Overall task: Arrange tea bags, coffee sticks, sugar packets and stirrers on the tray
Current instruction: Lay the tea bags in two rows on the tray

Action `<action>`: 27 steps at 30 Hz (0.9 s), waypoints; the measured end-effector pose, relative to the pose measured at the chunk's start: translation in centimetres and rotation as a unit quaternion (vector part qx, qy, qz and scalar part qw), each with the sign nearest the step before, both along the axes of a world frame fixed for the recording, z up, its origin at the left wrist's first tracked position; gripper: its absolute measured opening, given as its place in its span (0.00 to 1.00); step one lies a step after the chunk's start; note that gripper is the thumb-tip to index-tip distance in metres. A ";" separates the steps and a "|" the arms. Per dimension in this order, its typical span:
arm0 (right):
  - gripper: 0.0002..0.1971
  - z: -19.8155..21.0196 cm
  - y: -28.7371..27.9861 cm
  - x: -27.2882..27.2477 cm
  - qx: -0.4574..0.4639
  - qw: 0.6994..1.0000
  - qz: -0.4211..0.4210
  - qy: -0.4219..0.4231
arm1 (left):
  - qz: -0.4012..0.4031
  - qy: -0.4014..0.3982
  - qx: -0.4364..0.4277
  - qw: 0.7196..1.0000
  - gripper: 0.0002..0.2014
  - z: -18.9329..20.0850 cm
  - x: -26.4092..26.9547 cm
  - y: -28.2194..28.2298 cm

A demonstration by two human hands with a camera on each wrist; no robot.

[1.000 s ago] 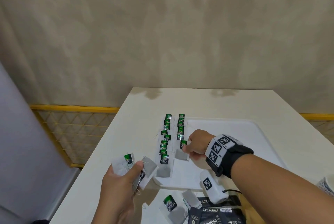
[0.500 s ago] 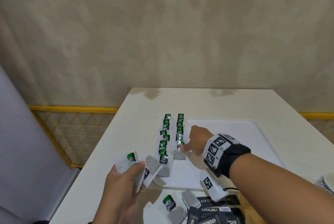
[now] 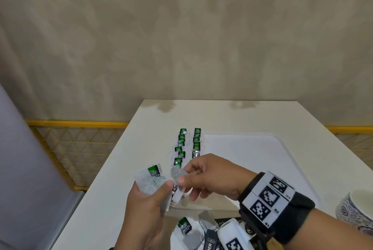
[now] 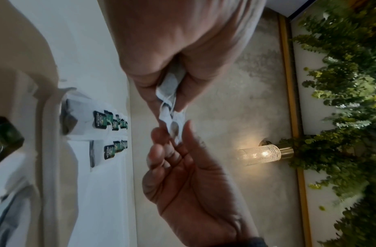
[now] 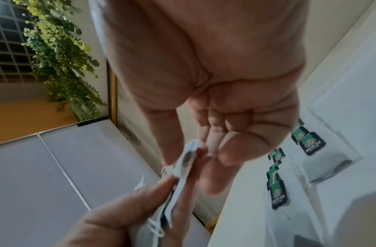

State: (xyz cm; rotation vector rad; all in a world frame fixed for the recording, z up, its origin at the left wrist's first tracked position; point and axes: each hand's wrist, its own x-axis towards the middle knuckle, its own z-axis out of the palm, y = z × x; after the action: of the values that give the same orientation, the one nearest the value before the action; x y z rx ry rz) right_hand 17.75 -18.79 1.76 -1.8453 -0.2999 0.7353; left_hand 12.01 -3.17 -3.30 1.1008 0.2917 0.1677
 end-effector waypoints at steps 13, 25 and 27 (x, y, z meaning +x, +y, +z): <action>0.09 0.2 -0.5 -0.1 -0.069 0.990 0.013 -0.125 | -0.028 -0.016 0.092 0.995 0.32 0.7 0.0 1.0; 0.04 -1.6 -2.2 2.0 -0.154 0.983 0.021 -0.100 | -0.005 0.036 0.058 0.998 0.16 -0.8 0.7 1.9; 0.04 -2.0 -2.8 2.4 -0.155 0.985 0.012 -0.080 | -0.008 0.055 0.046 0.997 0.15 -0.8 0.8 2.1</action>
State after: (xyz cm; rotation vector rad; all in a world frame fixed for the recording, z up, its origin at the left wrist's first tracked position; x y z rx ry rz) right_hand 20.13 -21.60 -0.25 -2.2062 -0.3252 0.6788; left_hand 12.77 -1.11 -4.06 1.2054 0.3766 0.1074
